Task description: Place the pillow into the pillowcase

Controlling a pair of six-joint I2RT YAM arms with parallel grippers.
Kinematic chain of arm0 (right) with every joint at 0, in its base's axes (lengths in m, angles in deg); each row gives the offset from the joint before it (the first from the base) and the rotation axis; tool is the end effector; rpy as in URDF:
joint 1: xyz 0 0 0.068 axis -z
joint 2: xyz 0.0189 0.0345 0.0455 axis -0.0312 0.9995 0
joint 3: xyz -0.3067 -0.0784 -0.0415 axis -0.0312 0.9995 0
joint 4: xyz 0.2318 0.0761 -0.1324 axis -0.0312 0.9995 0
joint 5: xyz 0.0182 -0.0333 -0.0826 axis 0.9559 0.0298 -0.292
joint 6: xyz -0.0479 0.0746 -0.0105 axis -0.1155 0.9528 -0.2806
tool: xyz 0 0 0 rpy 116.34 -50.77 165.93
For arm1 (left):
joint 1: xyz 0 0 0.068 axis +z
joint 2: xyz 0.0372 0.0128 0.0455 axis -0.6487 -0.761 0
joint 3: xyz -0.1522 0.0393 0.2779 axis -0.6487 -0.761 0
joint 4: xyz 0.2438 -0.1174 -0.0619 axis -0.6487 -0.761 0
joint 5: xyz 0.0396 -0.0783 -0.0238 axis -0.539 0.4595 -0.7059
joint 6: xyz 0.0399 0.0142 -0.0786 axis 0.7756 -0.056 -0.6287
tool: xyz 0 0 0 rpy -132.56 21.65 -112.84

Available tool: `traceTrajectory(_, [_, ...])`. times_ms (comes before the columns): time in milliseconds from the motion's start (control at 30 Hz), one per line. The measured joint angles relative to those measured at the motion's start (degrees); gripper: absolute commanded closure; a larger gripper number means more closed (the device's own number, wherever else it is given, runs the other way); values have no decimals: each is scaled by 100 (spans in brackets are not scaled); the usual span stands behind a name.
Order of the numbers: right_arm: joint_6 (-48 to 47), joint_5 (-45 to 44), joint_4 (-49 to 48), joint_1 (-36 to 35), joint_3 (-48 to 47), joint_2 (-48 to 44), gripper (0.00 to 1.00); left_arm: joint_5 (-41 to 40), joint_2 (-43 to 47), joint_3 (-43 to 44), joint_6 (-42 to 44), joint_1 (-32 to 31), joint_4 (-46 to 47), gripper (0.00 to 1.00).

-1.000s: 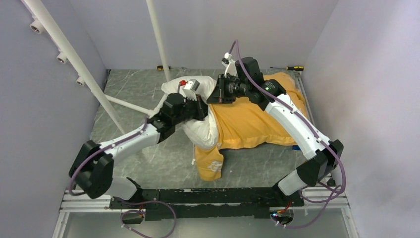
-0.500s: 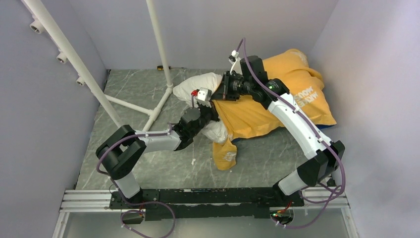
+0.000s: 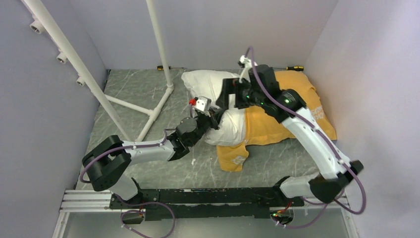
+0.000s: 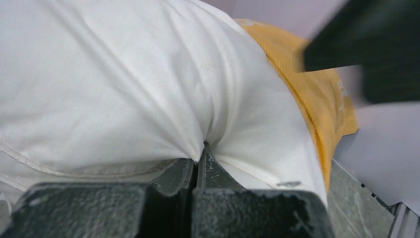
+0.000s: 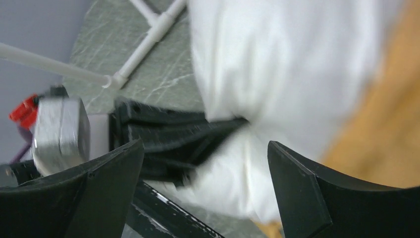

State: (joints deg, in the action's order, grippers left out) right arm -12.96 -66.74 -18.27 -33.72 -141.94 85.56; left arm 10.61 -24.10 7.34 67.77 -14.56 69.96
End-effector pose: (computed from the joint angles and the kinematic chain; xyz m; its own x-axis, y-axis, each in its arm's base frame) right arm 0.2586 0.1952 0.4581 -0.6564 0.0115 -0.7543 -0.4282 0.8175 0.3851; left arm 0.2401 -0.3029 0.3113 -0.1223 -0.3608 -0.9246 0.6132 0.7051 -0.3563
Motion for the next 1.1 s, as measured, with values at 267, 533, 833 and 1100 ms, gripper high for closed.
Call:
traceTrajectory(267, [302, -1558, 1058, 55, 977, -1711, 23, 33, -11, -76, 22, 31, -177, 100])
traceTrajectory(533, [549, -1738, 1397, 299, 2337, -1906, 45, 46, -11, -76, 68, 31, -293, 100])
traceTrajectory(833, [566, -1099, 479, 313, 2730, -1342, 58, 42, 0, -76, 66, 31, -323, 100])
traceTrajectory(1100, [490, -1475, 459, 299, 2863, -1246, 77, 42, 17, -76, 66, 26, -511, 100])
